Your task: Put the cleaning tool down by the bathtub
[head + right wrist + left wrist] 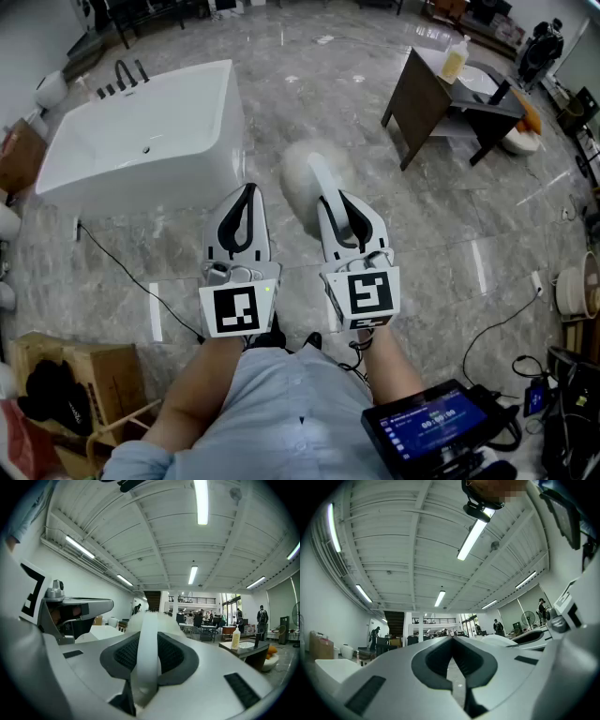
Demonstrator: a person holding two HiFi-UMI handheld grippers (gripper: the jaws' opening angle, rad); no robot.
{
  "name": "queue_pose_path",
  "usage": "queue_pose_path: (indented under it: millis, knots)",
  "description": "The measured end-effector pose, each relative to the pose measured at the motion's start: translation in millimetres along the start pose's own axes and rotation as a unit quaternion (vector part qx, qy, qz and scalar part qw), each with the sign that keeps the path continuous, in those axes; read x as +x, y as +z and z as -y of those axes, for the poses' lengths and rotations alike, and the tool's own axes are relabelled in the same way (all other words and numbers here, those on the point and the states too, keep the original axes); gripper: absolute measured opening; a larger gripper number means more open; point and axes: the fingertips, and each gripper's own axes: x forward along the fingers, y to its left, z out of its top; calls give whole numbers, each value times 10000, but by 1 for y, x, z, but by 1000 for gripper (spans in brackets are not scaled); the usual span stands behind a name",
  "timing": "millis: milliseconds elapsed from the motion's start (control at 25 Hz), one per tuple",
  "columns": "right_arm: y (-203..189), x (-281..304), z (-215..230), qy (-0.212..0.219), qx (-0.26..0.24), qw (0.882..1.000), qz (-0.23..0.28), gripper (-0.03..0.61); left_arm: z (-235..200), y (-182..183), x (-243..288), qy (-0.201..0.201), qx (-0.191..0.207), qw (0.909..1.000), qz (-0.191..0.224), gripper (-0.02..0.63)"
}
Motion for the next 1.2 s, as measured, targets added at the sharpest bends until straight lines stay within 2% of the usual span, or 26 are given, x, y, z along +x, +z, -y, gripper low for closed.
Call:
queue_pose_path:
  millis: [440, 840, 1040, 1200]
  knots:
    - [-7, 27, 3, -70, 45, 10000, -48, 104, -19, -17, 18, -9, -53, 10000, -69, 14]
    - [3, 96, -10, -277, -85, 9996, -9, 104, -85, -30, 57, 40, -40, 10000, 48, 15]
    - [12, 129, -17, -415, -110, 9991, 54, 104, -113, -32, 78, -66, -35, 9998, 170, 14]
    - [14, 152, -14, -555, -137, 9983, 90, 104, -130, -45, 94, -130, -3, 9999, 99, 15]
